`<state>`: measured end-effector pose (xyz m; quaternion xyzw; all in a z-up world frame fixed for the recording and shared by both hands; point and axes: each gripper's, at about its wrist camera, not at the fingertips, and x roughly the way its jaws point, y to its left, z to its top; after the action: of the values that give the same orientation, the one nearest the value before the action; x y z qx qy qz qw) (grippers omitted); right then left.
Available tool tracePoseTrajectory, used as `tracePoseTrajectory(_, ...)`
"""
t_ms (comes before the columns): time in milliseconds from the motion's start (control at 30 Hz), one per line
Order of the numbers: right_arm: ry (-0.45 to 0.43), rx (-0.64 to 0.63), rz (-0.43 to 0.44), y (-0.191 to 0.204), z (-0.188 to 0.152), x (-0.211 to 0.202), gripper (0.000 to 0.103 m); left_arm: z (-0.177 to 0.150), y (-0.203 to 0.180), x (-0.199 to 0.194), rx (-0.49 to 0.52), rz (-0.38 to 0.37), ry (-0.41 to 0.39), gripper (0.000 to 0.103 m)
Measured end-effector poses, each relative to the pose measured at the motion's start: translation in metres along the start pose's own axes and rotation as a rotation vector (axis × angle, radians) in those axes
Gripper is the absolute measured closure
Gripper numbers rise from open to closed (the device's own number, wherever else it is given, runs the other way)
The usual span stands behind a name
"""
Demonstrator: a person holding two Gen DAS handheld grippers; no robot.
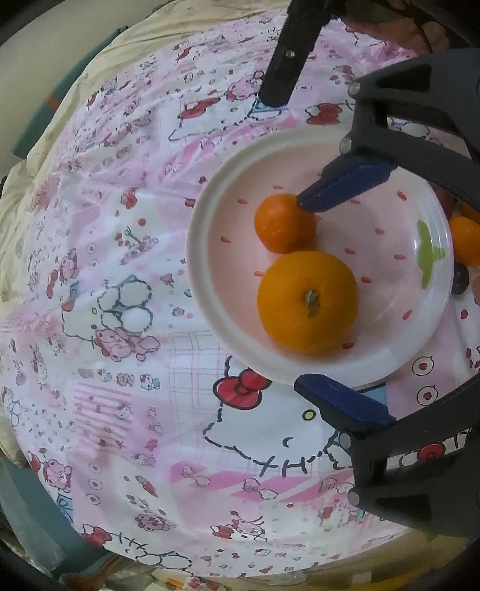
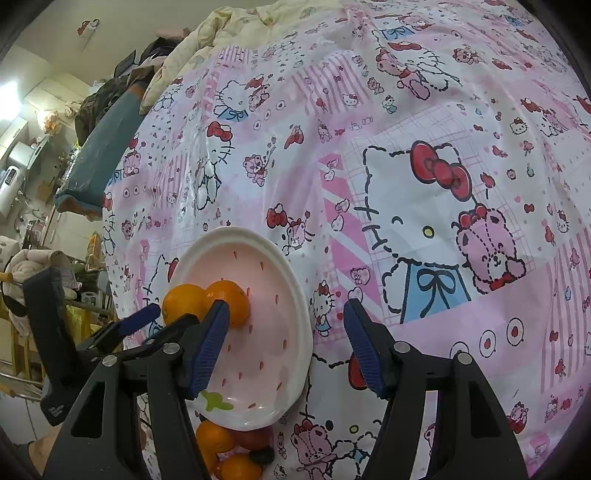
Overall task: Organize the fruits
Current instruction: 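Lower the large orange onto the plate and open the left gripper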
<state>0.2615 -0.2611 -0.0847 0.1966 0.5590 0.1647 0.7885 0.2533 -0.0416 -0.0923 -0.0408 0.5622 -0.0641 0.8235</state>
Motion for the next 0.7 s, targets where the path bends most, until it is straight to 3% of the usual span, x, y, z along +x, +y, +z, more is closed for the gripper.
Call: tracePoseTrajectory(700, -0.026, -0.009, 0.021, 0.019, -0.017, -0.02, 0.036, -0.015, 0.003, -0.036, 0.025, 0.019, -0.073, 0.016)
